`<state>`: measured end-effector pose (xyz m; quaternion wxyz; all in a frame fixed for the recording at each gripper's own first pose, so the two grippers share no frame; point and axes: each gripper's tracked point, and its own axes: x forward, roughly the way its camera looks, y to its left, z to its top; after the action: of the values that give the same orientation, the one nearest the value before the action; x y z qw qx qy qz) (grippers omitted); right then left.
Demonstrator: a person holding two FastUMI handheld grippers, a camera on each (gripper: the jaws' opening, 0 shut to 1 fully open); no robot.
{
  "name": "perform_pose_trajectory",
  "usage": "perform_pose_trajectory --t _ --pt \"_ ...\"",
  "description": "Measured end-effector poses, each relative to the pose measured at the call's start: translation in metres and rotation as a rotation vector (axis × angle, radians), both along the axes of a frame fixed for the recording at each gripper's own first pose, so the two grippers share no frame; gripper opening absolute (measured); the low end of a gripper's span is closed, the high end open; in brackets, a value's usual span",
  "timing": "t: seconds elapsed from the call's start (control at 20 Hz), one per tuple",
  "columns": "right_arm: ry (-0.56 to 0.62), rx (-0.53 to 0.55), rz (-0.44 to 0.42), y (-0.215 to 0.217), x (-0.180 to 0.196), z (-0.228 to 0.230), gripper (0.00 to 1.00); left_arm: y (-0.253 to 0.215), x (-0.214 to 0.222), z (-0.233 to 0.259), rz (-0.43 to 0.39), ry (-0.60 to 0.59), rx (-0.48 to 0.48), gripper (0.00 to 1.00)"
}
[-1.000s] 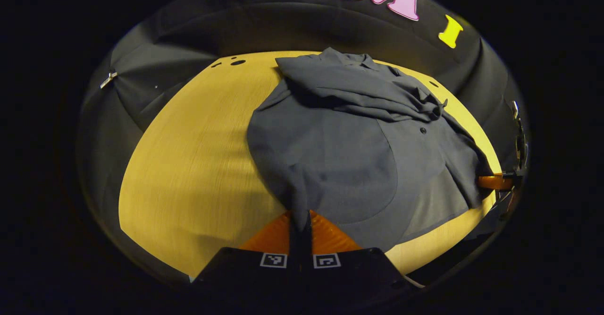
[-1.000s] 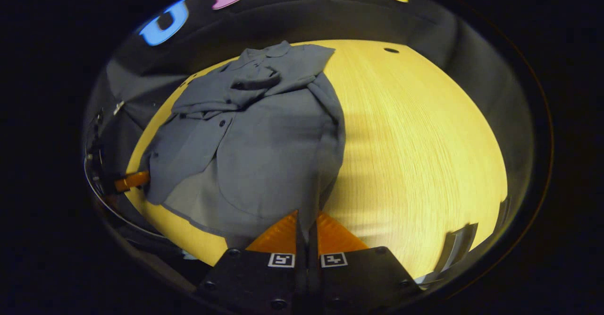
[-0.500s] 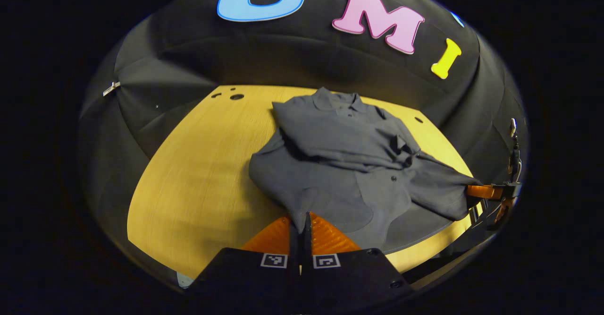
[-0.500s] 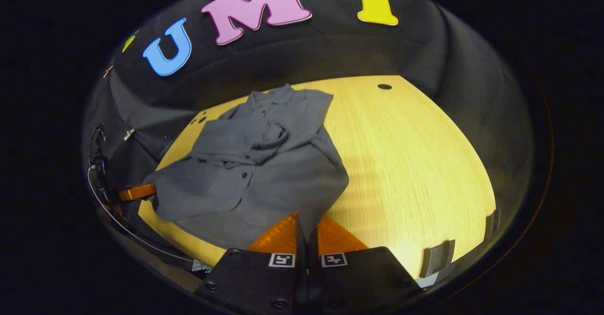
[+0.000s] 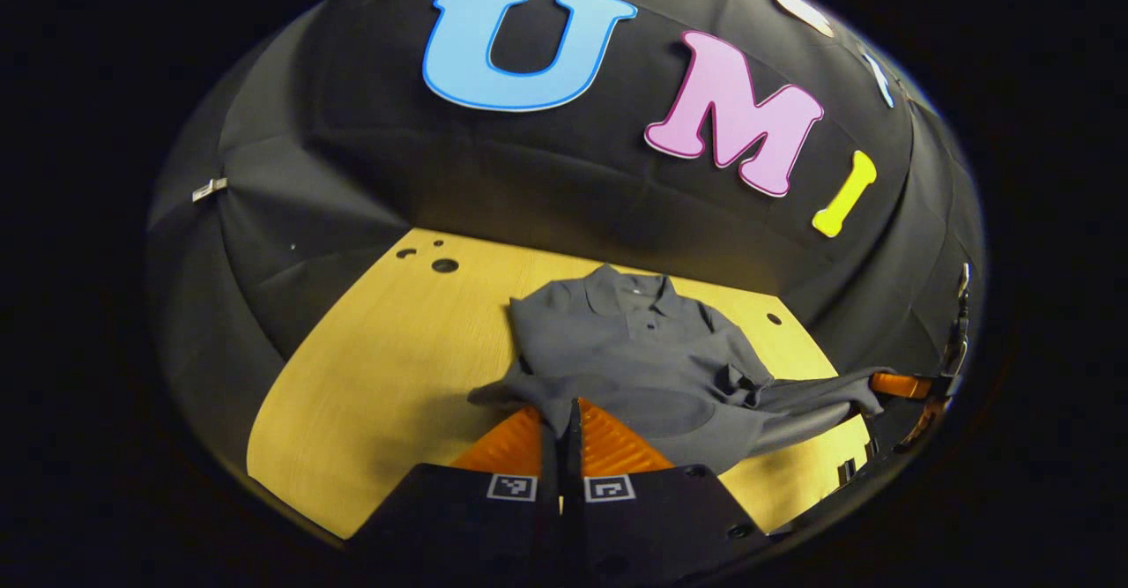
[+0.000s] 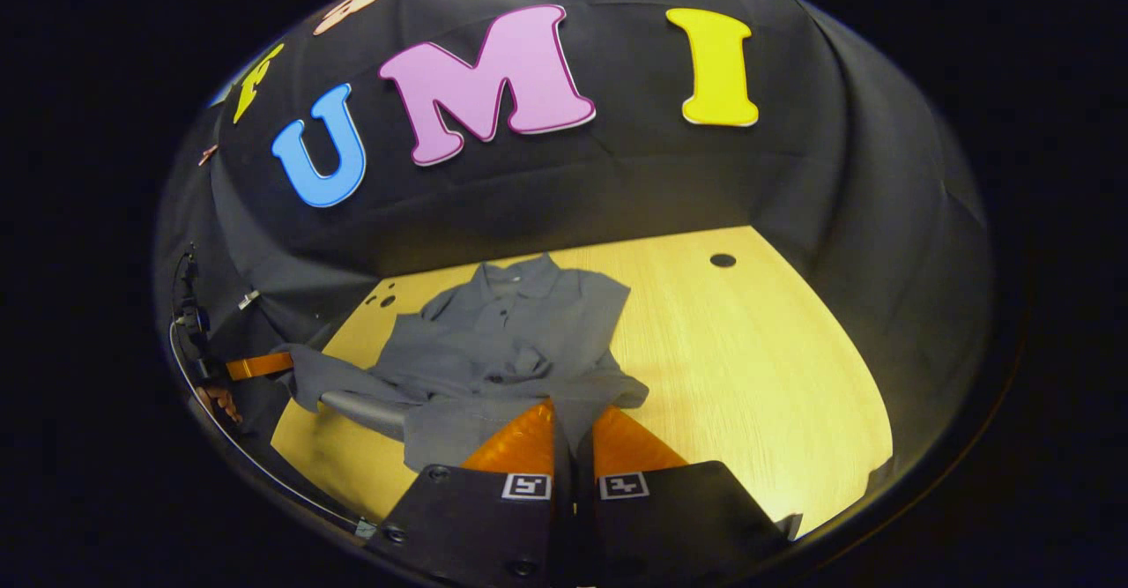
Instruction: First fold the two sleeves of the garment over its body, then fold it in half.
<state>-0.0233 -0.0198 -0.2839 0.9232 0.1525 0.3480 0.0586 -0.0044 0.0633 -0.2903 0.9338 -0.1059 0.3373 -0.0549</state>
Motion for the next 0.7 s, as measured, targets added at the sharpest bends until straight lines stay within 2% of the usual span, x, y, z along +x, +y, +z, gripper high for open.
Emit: perform_pose_trajectory --t 0.35,0.7 --pt "-0.095 -0.034 -0.014 -0.004 0.077 0.013 0.05 0.000 0.074 0.020 -0.040 -0.073 0.033 0.05" --pt "-0.161 -0.031 -0.052 -0.004 0.146 0.001 0.05 -0.004 0.139 0.019 -0.031 -0.139 0.036 0.05"
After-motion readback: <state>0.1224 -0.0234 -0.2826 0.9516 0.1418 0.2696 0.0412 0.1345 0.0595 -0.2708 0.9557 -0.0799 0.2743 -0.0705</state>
